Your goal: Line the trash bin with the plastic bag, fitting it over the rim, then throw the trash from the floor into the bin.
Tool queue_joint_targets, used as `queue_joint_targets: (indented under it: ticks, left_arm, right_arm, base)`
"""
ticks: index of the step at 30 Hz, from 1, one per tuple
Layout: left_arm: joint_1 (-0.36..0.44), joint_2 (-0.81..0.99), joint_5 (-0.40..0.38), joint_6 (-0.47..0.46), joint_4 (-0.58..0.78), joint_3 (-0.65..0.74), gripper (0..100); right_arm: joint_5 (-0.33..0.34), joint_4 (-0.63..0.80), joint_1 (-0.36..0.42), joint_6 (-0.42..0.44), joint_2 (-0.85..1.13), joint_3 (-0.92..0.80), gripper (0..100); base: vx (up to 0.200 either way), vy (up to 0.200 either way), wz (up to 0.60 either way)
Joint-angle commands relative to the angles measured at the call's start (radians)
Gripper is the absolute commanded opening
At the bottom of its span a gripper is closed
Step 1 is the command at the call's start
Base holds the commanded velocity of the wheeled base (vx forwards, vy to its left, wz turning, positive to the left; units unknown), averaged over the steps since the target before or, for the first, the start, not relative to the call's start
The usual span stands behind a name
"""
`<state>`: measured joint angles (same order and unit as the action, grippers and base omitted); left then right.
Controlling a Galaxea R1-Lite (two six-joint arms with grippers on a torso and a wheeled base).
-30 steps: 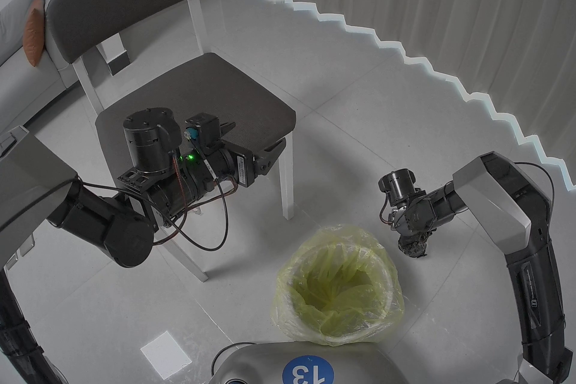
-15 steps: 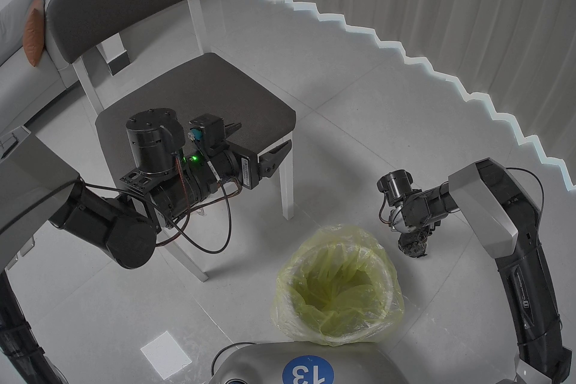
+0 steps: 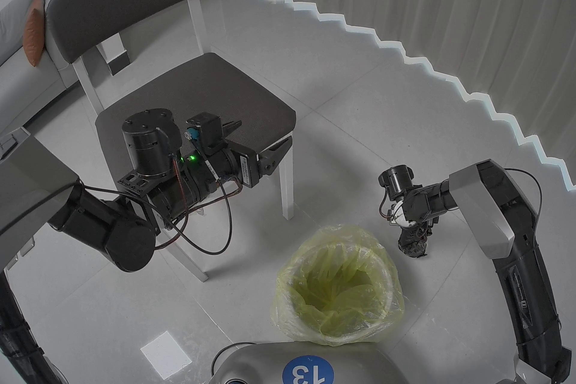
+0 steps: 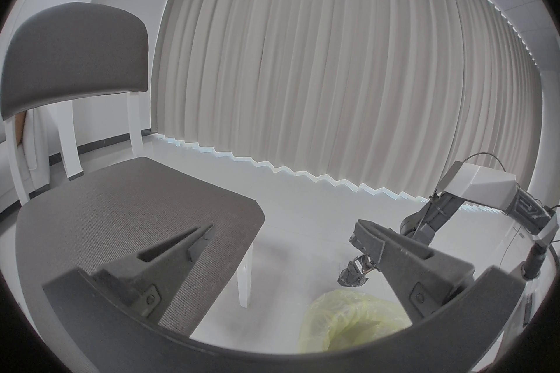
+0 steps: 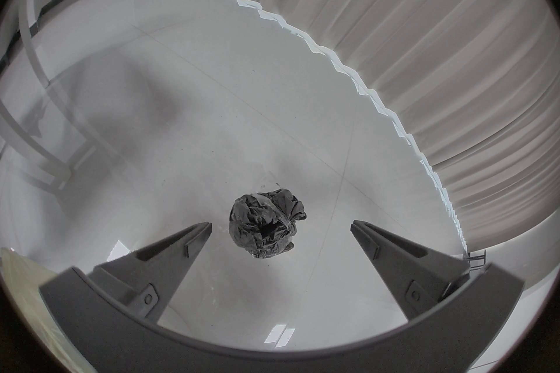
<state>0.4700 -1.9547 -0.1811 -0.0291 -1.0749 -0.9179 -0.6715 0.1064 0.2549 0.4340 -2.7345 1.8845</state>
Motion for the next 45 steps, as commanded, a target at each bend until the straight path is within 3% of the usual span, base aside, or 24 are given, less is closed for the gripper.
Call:
queue_joint_targets:
  ticks: [1,10,14,16,40,45]
  left_arm:
    - [0.006,0.011,0.0,0.0,-0.002,0.008,100]
    - [0.004,0.031,-0.034,0.002,-0.011,0.04,100]
    - [-0.002,0.03,-0.058,0.002,-0.054,0.062,100]
    - [-0.004,0.028,-0.061,0.002,-0.059,0.063,100]
    - [-0.01,0.037,-0.094,0.003,-0.096,0.08,100]
    - [-0.01,0.048,-0.095,0.003,-0.096,0.088,100]
  right_arm:
    - [0.004,-0.001,-0.011,0.0,0.018,-0.016,100]
    - [0.119,-0.004,-0.006,0.034,0.052,-0.062,100]
    - [0.29,-0.005,-0.009,0.101,0.099,-0.114,100]
    - [0.326,-0.01,-0.011,0.126,0.108,-0.13,100]
    - [0.342,-0.063,-0.026,0.118,0.099,-0.123,100]
    - [0.349,-0.134,-0.037,0.077,0.099,-0.137,100]
  base:
    - [0.0,0.0,0.0]
    - [0.0,0.0,0.0]
    - [0.0,0.0,0.0]
    - [0.0,0.0,0.0]
    - [0.0,0.0,0.0]
    - [0.0,0.0,0.0]
